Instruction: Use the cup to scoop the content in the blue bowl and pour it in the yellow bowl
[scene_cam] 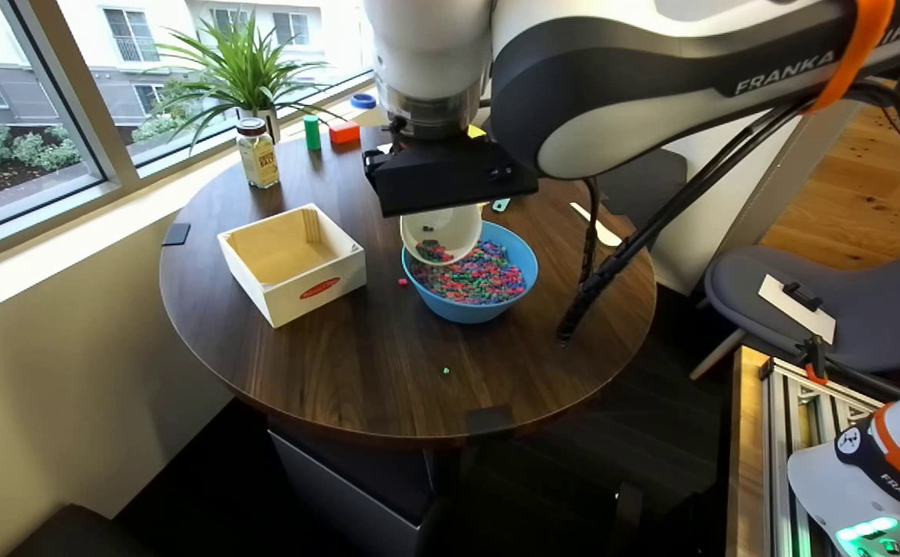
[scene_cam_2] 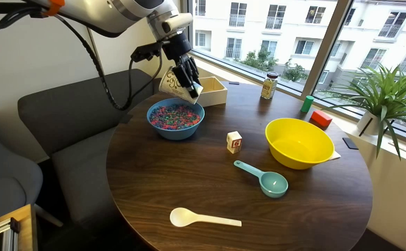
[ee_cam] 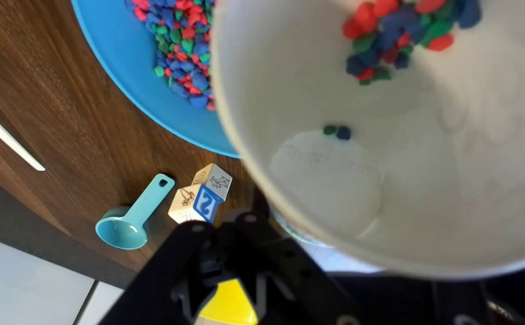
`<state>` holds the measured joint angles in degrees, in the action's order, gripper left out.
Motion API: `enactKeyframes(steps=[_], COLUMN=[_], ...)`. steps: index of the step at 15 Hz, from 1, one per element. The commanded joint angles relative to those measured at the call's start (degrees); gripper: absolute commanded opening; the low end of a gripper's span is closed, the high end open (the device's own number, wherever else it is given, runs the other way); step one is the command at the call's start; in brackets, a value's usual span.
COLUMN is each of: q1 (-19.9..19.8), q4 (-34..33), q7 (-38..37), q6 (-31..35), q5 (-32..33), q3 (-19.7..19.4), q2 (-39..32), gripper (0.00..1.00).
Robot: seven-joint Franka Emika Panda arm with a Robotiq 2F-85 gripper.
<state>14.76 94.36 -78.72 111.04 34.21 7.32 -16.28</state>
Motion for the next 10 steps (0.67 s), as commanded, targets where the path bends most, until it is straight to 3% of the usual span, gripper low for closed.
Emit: enactKeyframes(steps=[1, 9, 10], q1=[-1.2, -5.1, -3.8], q4=[3.9, 6.7, 3.6], q7=[1.7, 6.5, 5.0], q6=[3.8, 5.0, 3.4], q5=[-4.7, -16.6, -13.1], q3=[-0.5, -1.8, -1.6], q2=[4.0, 9.5, 6.9], gripper=[0.38, 0.38, 0.63])
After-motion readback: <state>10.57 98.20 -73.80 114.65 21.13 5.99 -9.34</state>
